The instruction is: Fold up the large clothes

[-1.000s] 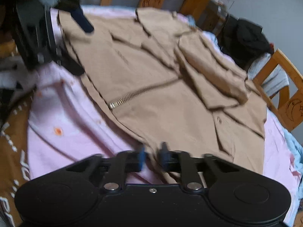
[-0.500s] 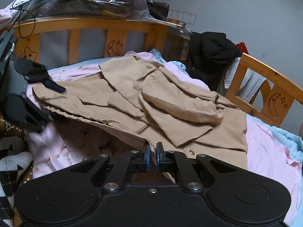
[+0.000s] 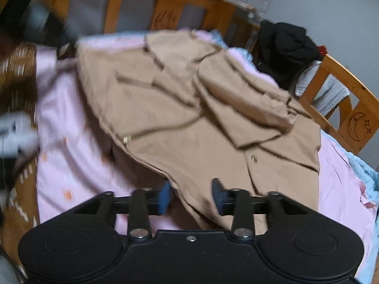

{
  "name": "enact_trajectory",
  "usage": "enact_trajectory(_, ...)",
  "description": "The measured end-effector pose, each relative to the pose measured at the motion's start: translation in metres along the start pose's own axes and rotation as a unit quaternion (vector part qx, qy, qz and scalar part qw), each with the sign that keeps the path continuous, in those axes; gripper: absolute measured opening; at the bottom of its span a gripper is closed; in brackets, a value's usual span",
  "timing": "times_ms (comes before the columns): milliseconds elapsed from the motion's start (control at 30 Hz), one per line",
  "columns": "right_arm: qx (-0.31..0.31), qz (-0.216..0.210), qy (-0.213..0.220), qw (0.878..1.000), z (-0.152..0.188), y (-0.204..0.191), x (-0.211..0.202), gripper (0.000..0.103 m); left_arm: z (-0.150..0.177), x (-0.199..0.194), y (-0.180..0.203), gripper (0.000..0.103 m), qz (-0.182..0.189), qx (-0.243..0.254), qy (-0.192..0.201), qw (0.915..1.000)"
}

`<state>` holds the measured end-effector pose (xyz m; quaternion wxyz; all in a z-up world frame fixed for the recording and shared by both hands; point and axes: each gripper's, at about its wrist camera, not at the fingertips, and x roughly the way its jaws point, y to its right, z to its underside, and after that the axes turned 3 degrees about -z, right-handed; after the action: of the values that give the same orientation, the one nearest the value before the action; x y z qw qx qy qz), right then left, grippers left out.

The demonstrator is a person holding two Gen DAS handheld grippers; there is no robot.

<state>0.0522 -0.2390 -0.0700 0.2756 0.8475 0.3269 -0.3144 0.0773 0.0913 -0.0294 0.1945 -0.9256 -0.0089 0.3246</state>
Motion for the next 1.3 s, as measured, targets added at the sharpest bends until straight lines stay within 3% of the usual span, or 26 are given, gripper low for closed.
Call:
enact_trajectory(67,-0.027,0.014,-0.023,0.999,0.006,-0.005,0.006,0.047,-0.014,-0.002,-0.008,0.005,0.002,-0.018,0.012,0.9998)
enact_trajectory(133,-0.061,0.056,-0.048,0.995,0.013,-0.006,0.011,0.045,-0.026,-0.005,-0.014,0.005,0.004,-0.027,0.021,0.9994)
enact_trajectory(200,-0.086,0.095,-0.067,0.989,0.021,0.002,0.012,0.045,-0.032,-0.008,-0.019,0.004,0.004,-0.034,0.027,0.999)
enact_trajectory(300,-0.095,0.121,-0.109,0.982,0.034,0.025,0.012,0.044,-0.036,-0.012,-0.026,0.005,0.006,-0.042,0.03,0.9987)
enact_trajectory(367,-0.086,0.125,-0.128,0.98,0.042,0.044,0.012,0.034,-0.033,-0.012,-0.026,0.004,0.007,-0.043,0.029,0.9986)
enact_trajectory(400,-0.076,0.122,-0.132,0.981,0.045,0.051,0.012,0.015,-0.031,-0.012,-0.025,0.004,0.008,-0.043,0.027,0.9987)
enact_trajectory(500,-0.053,0.113,-0.124,0.984,0.046,0.066,0.004,0.003,-0.021,-0.017,-0.022,0.004,0.011,-0.051,0.026,0.9983)
enact_trajectory(667,-0.059,0.122,-0.098,0.986,0.031,0.065,-0.035,0.002,-0.001,-0.051,-0.029,0.003,0.023,-0.072,0.06,0.9953)
enact_trajectory(933,-0.019,0.091,-0.07,0.993,-0.012,0.072,-0.134,0.002,-0.011,-0.105,-0.057,0.003,0.05,-0.089,0.058,0.9931)
enact_trajectory(1100,0.027,0.09,-0.049,0.994,-0.045,0.106,-0.124,0.002,-0.057,-0.064,-0.071,0.004,0.053,-0.105,0.034,0.9924)
enact_trajectory(1300,0.111,0.086,-0.073,0.987,-0.072,0.178,-0.05,0.004,-0.117,0.033,-0.074,0.004,0.053,-0.107,-0.027,0.9924)
